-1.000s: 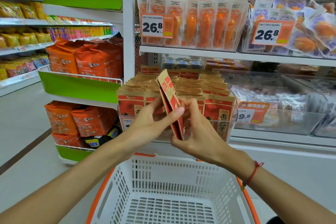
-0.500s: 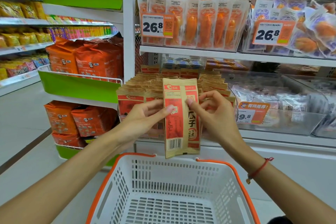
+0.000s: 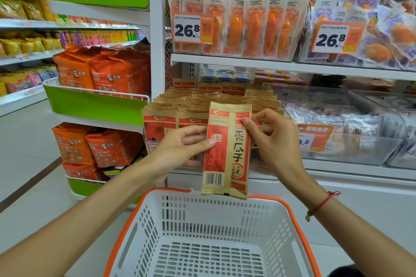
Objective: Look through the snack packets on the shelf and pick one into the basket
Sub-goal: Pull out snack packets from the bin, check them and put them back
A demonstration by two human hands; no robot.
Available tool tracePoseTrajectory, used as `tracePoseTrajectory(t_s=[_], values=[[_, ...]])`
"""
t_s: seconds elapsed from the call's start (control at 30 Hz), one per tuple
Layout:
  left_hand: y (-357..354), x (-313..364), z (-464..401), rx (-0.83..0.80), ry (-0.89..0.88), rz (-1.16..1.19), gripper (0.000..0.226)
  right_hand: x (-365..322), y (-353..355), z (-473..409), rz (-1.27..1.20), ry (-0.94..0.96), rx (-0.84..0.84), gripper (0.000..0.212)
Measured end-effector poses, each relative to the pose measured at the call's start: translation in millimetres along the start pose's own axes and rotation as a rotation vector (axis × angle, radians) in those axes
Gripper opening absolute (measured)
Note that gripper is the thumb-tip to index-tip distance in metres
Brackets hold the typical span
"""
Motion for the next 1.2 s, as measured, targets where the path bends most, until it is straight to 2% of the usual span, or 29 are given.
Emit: tracePoseTrajectory(t_s=[0.23, 0.37, 0.47, 0.67, 0.77, 0.8, 0.9, 0.97, 1.1, 1.2], values=[[4.2, 0.9, 1.2, 0.104, -0.054, 0.056, 0.033, -3.9, -2.0, 3.4, -0.076, 0.021, -0.033, 0.013], [12.8, 3.5, 1.8, 0.249, -0.071, 0.187, 0.037, -5.2, -10.6, 6.5, -0.074, 0.047, -0.19, 0.03], [15.4, 5.2, 3.1, 0.295, -0.068, 0.303, 0.03, -5.3, -14.8, 6.7, -0.077, 0.037, -0.243, 0.038], [13.3, 6.1, 5.0, 0.288, -0.068, 0.336, 0.028, -6.0, -11.6, 5.7, -0.109, 0.056, -0.2, 0.041], [10.7, 7.3, 7.2, 0.327, -0.083, 0.31, 0.03, -7.9, -14.1, 11.3, -0.02, 0.093, -0.164, 0.042], [8.3, 7.8, 8.4, 0.338, -0.087, 0.295, 0.033, -8.9, -16.7, 14.3, 0.027, 0.107, -0.169, 0.049], [-1.3, 9.4, 12.0, 0.364, -0.094, 0.24, 0.035, -7.1, -26.4, 22.1, 0.167, 0.101, -0.226, 0.091], [-8.1, 11.3, 14.5, 0.364, -0.113, 0.214, 0.031, -5.6, -29.0, 23.4, 0.21, 0.101, -0.228, 0.1], [-15.1, 14.9, 18.7, 0.341, -0.142, 0.228, 0.032, -4.4, -25.2, 19.5, 0.15, 0.113, -0.215, 0.09], [-11.9, 18.0, 19.1, 0.303, -0.132, 0.205, 0.041, -8.5, -17.9, 12.2, 0.112, 0.052, -0.287, 0.09]])
Point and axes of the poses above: each hand's wrist, its own z-axis away from the middle knuckle, its own y-axis out of the back of the hand, x = y × z, the point moved 3 cm from there along -z, towards the middle knuckle, and after that the axes turned 10 degrees about -z, right-handed, at the moved point
